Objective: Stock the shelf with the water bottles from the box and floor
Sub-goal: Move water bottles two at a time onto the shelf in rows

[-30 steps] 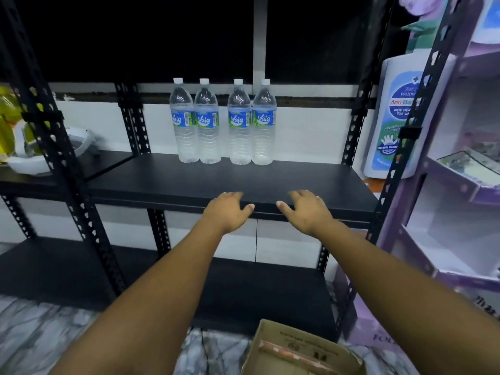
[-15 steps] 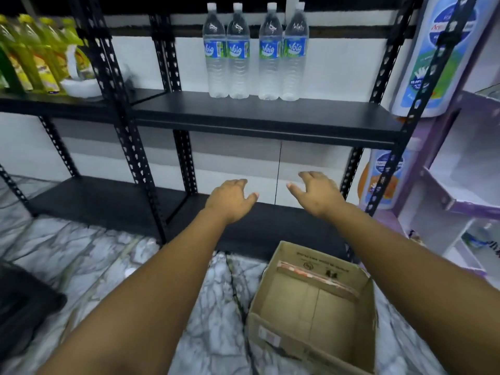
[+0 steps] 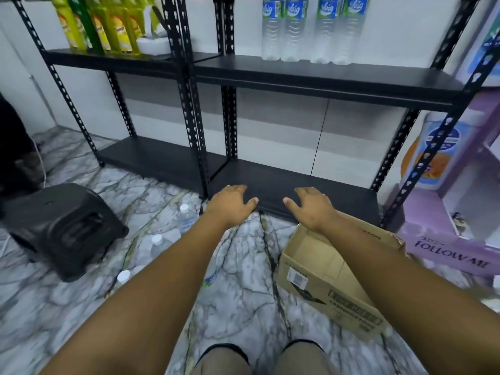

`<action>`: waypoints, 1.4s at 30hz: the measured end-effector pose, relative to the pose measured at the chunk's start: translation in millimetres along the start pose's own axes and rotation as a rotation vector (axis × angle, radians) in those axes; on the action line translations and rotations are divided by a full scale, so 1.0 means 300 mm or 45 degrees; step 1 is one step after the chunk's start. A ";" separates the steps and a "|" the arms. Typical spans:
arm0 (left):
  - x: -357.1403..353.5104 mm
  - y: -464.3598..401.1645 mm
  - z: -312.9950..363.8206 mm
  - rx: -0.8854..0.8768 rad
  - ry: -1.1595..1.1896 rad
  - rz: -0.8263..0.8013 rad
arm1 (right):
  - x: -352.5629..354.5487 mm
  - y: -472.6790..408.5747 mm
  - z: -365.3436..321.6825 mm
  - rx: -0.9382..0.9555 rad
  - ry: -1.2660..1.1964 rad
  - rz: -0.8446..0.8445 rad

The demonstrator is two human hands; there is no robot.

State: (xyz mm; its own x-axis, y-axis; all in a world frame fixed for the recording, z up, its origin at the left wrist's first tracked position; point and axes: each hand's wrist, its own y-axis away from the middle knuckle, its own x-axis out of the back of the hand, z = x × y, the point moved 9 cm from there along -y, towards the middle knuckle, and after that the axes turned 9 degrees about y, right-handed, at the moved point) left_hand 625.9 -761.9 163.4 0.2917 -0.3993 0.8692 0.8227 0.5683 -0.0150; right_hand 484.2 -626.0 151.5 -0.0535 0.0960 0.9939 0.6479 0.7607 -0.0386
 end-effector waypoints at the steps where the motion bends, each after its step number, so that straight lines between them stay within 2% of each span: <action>1: -0.010 0.022 -0.030 0.014 0.016 0.002 | -0.022 0.011 -0.024 0.014 -0.001 -0.016; 15: -0.160 0.358 -0.469 0.352 0.222 0.110 | -0.367 0.093 -0.446 0.296 -0.150 -0.287; 21: -0.217 0.437 -0.643 0.480 0.126 0.241 | -0.524 0.060 -0.574 0.354 -0.173 -0.410; 26: -0.272 0.456 -0.795 0.654 0.142 0.193 | -0.664 0.004 -0.659 0.367 -0.283 -0.501; 30: -0.302 0.437 -0.887 0.721 0.293 0.154 | -0.756 -0.035 -0.710 0.332 -0.451 -0.574; 34: -0.313 0.394 -0.949 0.712 0.522 0.145 | -0.830 -0.081 -0.737 0.264 -0.586 -0.579; 38: -0.324 0.367 -1.010 0.706 0.490 0.097 | -0.868 -0.113 -0.751 0.227 -0.679 -0.478; 42: -0.321 0.363 -1.040 0.728 0.524 0.137 | -0.873 -0.123 -0.744 0.204 -0.792 -0.363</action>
State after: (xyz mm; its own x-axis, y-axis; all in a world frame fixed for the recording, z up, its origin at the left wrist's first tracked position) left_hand 839.6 -886.0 -76.0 0.6101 -0.4947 0.6189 0.4271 0.8633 0.2691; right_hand 643.9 -822.4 -84.4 -0.6604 0.1919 0.7260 0.4264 0.8916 0.1522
